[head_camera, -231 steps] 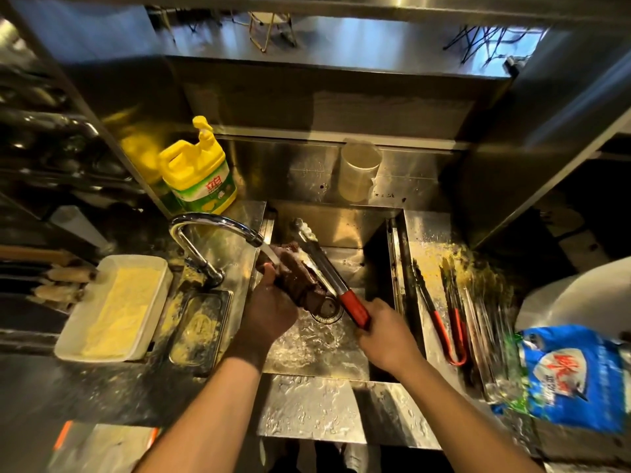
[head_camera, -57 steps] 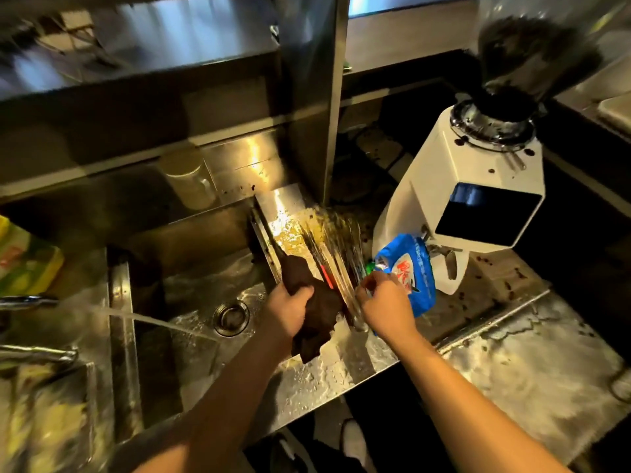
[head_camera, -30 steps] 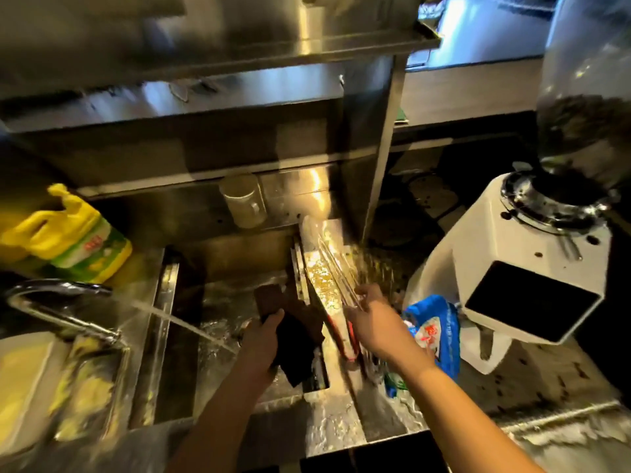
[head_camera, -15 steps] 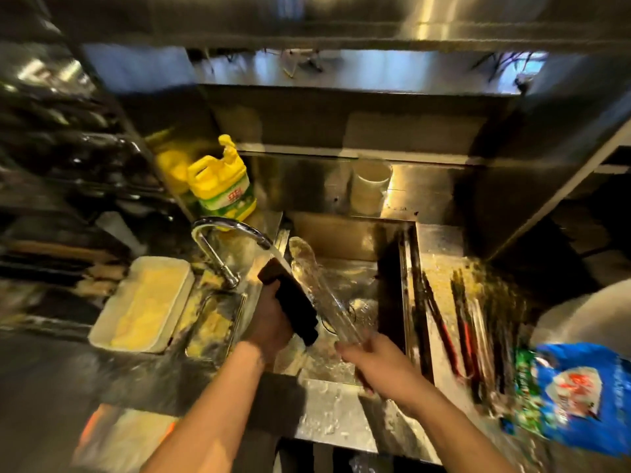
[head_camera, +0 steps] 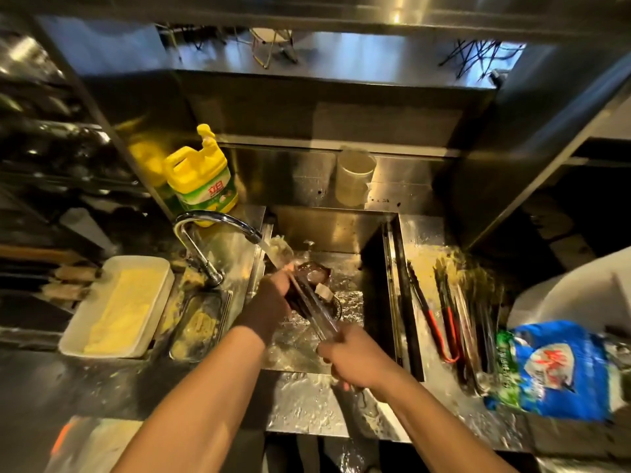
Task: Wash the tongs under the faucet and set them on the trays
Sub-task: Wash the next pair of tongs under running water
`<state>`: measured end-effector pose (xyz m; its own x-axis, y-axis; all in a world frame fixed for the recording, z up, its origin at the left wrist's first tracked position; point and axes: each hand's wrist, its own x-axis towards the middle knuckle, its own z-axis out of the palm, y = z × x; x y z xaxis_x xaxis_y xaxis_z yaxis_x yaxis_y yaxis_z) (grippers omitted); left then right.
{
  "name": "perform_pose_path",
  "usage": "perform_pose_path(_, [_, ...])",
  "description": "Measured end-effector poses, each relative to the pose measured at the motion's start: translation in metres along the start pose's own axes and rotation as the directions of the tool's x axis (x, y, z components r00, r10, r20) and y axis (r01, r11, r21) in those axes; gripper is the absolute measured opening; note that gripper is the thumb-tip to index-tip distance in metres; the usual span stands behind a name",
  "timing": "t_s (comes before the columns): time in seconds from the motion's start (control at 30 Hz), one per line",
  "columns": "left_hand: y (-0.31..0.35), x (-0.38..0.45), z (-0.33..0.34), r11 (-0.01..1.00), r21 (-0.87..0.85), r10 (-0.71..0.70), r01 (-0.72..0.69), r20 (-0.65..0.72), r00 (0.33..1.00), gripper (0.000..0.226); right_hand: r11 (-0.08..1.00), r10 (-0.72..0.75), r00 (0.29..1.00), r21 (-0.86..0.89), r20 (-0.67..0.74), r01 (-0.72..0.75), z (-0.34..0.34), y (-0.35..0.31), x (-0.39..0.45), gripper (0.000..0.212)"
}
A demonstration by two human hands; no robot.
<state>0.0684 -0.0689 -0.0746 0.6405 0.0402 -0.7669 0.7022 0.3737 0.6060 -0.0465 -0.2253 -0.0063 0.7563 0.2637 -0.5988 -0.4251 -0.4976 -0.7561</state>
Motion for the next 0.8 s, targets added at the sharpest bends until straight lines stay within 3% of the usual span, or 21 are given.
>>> perform_pose_path(0.17, [0.003,-0.007,0.01,1.0,0.008,-0.024,0.024,0.022,0.999,0.023,0.999,0.04,0.998,0.01,-0.043,-0.039,0.0,-0.006,0.005,0.007])
perform_pose_path(0.5, [-0.001,0.004,0.018,0.998,-0.052,0.027,-0.027,-0.003,1.0,0.024,0.996,0.067,0.997,-0.053,-0.044,-0.069,-0.009,-0.013,0.003,0.01])
perform_pose_path(0.6, [0.002,0.004,0.023,0.999,-0.016,0.037,-0.037,0.0,0.999,0.018,0.999,0.042,0.997,0.003,-0.07,-0.042,-0.01,-0.011,0.002,0.01])
perform_pose_path(0.73, [-0.003,0.003,0.031,0.985,-0.168,0.046,-0.048,-0.014,0.999,0.02,0.999,0.046,0.996,0.018,-0.07,-0.045,-0.017,-0.006,-0.001,0.009])
perform_pose_path(0.8, [-0.007,0.002,0.031,0.986,-0.165,0.039,-0.029,0.062,0.997,0.024,0.996,0.049,0.997,0.081,-0.062,-0.044,-0.019,-0.007,-0.003,0.006])
